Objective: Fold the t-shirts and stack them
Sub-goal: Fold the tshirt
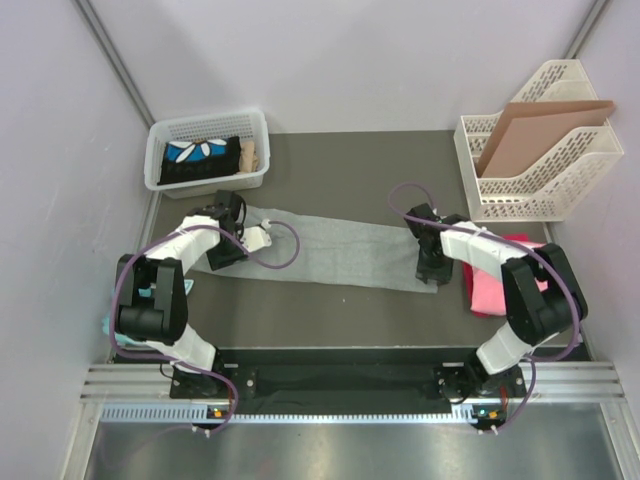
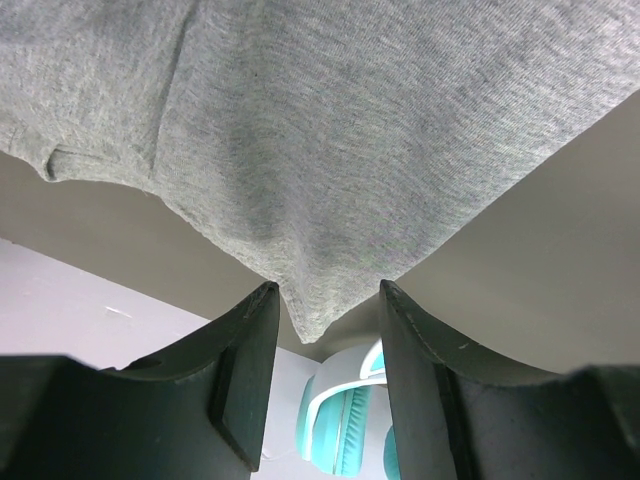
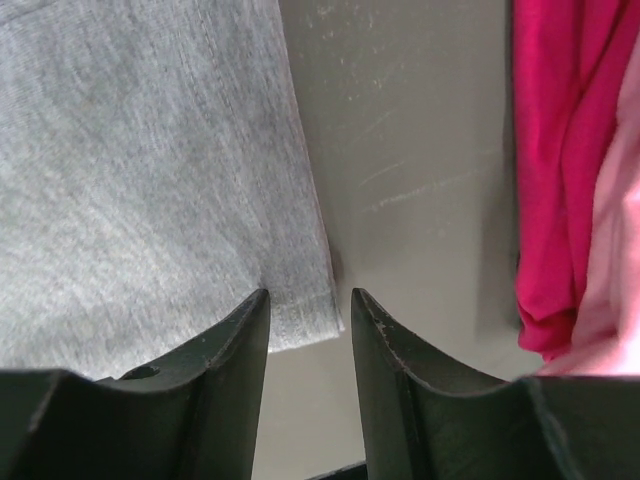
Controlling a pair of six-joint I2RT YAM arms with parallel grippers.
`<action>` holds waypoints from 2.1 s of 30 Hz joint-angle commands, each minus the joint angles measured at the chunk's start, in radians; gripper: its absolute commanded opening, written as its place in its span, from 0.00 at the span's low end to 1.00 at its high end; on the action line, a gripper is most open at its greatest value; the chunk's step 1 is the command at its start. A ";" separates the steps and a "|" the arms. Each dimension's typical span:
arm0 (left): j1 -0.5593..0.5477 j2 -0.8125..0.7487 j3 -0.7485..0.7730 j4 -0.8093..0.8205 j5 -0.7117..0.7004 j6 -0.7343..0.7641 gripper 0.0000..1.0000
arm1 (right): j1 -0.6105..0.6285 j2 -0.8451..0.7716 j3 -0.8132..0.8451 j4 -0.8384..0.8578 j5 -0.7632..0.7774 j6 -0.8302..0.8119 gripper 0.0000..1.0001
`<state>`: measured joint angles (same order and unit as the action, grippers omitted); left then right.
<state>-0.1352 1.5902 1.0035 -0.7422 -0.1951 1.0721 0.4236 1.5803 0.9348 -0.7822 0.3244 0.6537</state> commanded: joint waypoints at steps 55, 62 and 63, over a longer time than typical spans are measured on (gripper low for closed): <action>-0.202 0.089 0.282 -0.147 0.258 -0.256 0.49 | 0.018 0.220 0.340 0.052 -0.064 -0.020 0.44; -0.225 0.172 0.302 -0.106 0.238 -0.270 0.49 | 0.018 0.257 0.312 0.095 -0.077 -0.019 0.43; -0.224 0.180 0.310 -0.102 0.229 -0.270 0.49 | 0.018 0.254 0.311 0.097 -0.077 -0.020 0.43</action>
<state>-0.3668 1.7439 1.2930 -0.8547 0.0360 0.8249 0.4320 1.8580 1.2507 -0.7490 0.2554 0.6373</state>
